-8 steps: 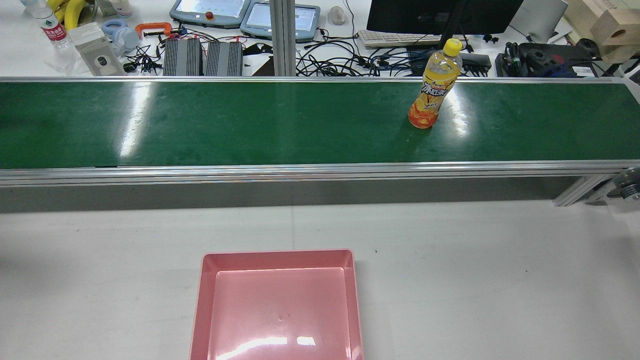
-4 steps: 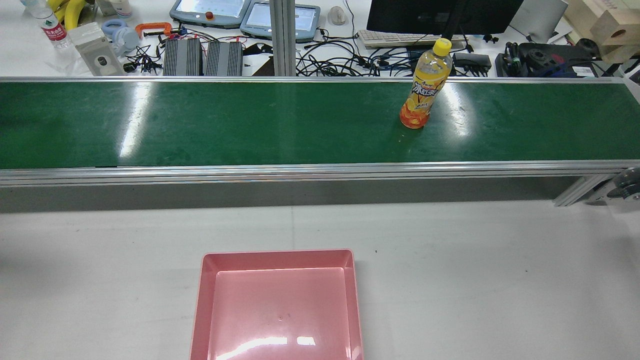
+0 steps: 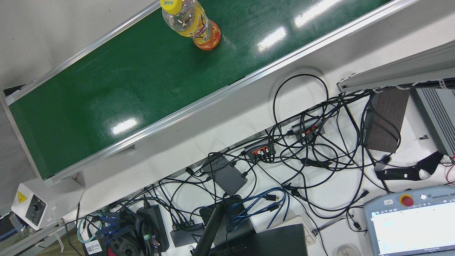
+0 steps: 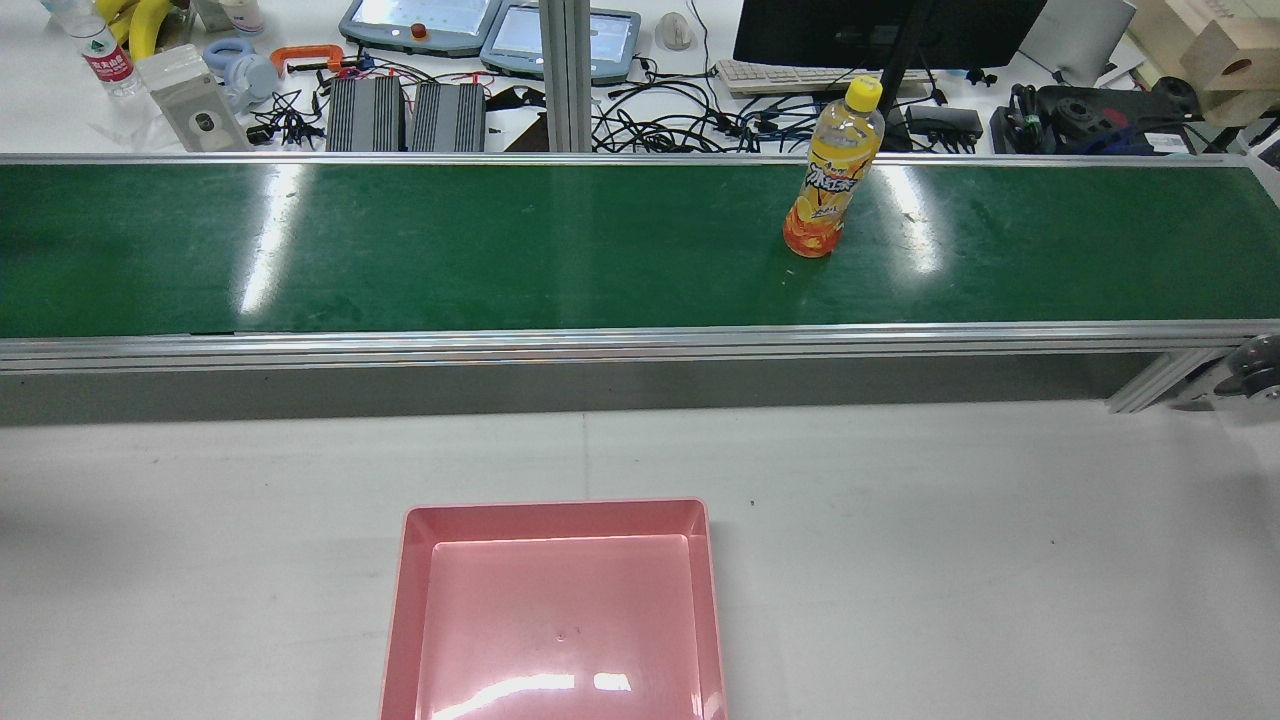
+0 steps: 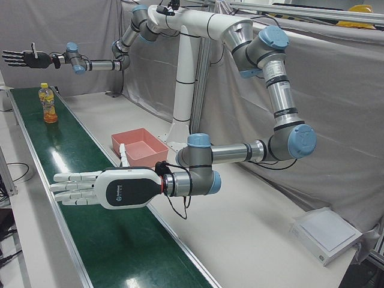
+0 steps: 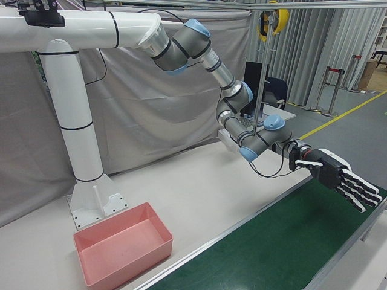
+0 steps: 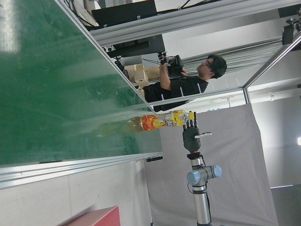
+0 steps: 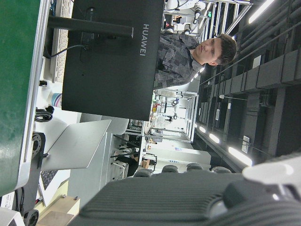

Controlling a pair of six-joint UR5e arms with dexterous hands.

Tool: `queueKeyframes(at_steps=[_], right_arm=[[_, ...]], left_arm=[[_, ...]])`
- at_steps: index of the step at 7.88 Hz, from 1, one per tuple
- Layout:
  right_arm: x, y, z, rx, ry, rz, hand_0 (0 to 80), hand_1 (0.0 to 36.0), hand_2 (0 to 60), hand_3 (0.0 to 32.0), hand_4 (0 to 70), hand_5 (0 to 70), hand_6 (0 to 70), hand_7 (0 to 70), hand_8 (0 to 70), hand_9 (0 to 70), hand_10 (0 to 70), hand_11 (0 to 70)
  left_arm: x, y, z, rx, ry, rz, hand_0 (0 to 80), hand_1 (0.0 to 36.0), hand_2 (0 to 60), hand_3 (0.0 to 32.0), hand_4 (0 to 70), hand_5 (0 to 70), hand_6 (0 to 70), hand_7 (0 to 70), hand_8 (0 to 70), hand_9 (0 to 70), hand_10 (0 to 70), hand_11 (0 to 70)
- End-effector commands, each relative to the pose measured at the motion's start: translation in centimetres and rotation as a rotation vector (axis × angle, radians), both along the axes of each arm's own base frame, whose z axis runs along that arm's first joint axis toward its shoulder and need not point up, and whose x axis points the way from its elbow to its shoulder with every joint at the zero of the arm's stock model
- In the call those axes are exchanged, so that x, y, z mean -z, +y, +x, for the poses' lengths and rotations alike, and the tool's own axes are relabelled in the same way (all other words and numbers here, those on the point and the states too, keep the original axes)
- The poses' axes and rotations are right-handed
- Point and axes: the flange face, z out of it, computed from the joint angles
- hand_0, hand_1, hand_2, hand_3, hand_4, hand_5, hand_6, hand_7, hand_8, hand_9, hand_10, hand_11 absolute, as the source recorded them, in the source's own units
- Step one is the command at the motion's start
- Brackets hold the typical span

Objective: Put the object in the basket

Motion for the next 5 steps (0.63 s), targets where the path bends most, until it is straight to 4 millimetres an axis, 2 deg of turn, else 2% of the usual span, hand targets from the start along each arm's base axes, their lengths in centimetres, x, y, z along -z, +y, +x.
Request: queueKeyframes(at_steps=[1, 4, 5], right_arm=[[-0.02, 0.0, 0.0, 0.0, 0.001, 0.0, 0.0, 0.0, 0.0, 0.0, 0.0, 0.0, 0.0, 0.0, 0.0, 0.0, 0.0, 0.0], [-0.02, 0.0, 0.0, 0.0, -0.001, 0.0, 0.0, 0.0, 0.0, 0.0, 0.0, 0.0, 0.0, 0.0, 0.0, 0.0, 0.0, 0.0], [0.06, -0.01, 0.0, 0.0, 0.001, 0.001, 0.0, 0.0, 0.0, 0.0, 0.0, 0.0, 0.0, 0.0, 0.0, 0.0, 0.0, 0.0]], left_arm=[[0.05, -0.04, -0.02, 0.0, 0.0, -0.006, 46.7, 9.8, 0.0, 0.0, 0.7, 6.5, 0.0, 0.0, 0.0, 0.0, 4.7, 8.2], [0.08, -0.02, -0.11, 0.0, 0.001, -0.014, 46.6, 9.2, 0.0, 0.0, 0.8, 7.0, 0.0, 0.0, 0.0, 0.0, 4.6, 8.1], [0.68, 0.13, -0.14, -0.001, 0.001, -0.013, 46.5, 9.2, 0.0, 0.0, 1.1, 7.0, 0.0, 0.0, 0.0, 0.0, 4.7, 8.2]])
